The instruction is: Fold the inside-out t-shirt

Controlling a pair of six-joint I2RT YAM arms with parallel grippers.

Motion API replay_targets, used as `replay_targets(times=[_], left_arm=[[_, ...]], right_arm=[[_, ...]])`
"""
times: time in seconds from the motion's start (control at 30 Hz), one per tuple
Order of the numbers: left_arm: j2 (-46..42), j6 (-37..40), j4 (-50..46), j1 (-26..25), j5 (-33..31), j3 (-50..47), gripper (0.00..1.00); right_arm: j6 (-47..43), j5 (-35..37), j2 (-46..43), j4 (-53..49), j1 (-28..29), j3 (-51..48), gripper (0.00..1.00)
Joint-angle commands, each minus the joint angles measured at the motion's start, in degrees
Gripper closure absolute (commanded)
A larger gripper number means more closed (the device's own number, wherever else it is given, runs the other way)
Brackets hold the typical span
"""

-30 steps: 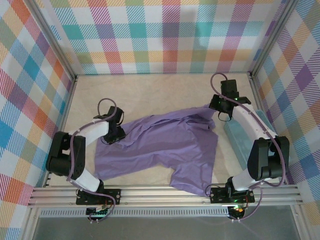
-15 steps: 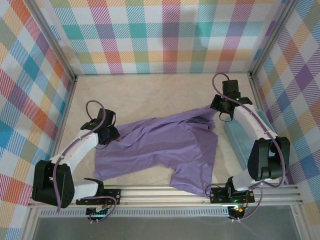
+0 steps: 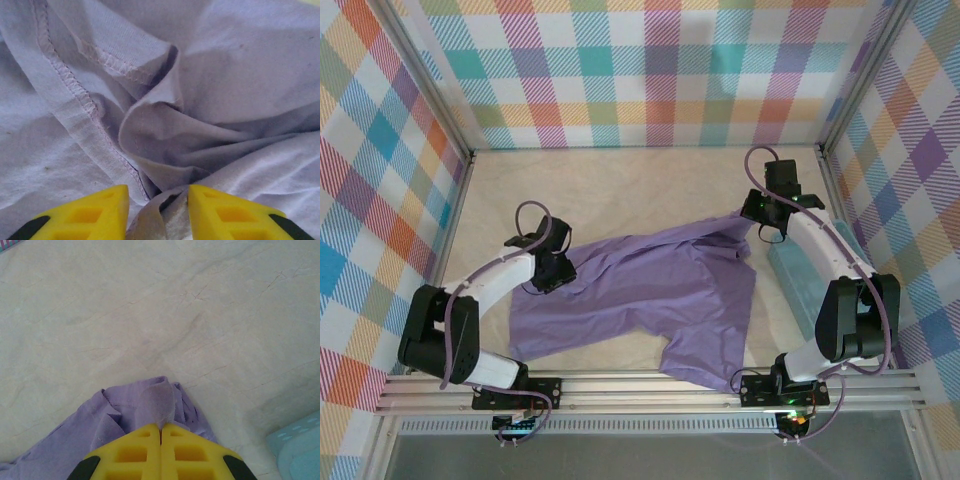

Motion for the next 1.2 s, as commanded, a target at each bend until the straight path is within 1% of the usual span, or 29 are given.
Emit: replay_targets(times=[0.0,0.23,0.37,0.5,0.57,0.63,0.83,0.93,1.0,1.1,1.17], left_arm=[[0.2,-0.8,-1.2,-0.1,-0.2,0.2,0.69],[-2.8,-1.6,-1.1,-0.1,-1.9,-3.4,0.77],[-5.3,-1.6,-1.6,-0.1,-2.4,-5.9,0.78],[-8.4,-1.3,-2.8,0.0,-3.4,-8.3,0.78],[-9.3,-0.7,-1.8,0.2,-3.3,-9.6,0.78],[-9.6,0.1,-0.3,0.6,-1.7,-10.3,0.78],[-14.3,1.7,3.0,0.8,-1.2,-8.5,0.79],[-12.5,3.5,3.4,0.7,-0.2,-6.1,0.78],[-10.7,4.3,4.0,0.6,0.8,-5.4,0.75],[-8.1,5.3,4.2,0.6,0.5,-4.6,0.7],[-6.2,6.0,4.2,0.6,0.5,-3.8,0.69]], right_arm=[[-0.2,-0.1,-1.2,0.2,-0.5,-0.7,1.0],[-0.4,1.7,-0.5,-0.7,-0.4,-0.2,1.0],[-0.2,3.1,0.1,-1.9,-0.8,0.5,1.0],[0.0,2.8,0.5,-2.2,-1.0,0.8,1.0],[0.0,2.3,0.3,-1.8,-1.0,0.7,1.0],[0.0,1.9,0.0,-1.5,-1.1,0.6,1.0],[-0.2,1.8,-0.6,-1.7,-1.0,0.5,1.0],[-0.1,1.5,-0.6,-1.7,-1.1,0.5,1.0],[-0.1,1.6,-0.5,-1.7,-1.1,0.6,1.0],[-0.2,1.6,-0.5,-1.5,-1.1,0.4,1.0],[-0.2,1.5,-0.3,-1.5,-1.0,0.4,1.0]])
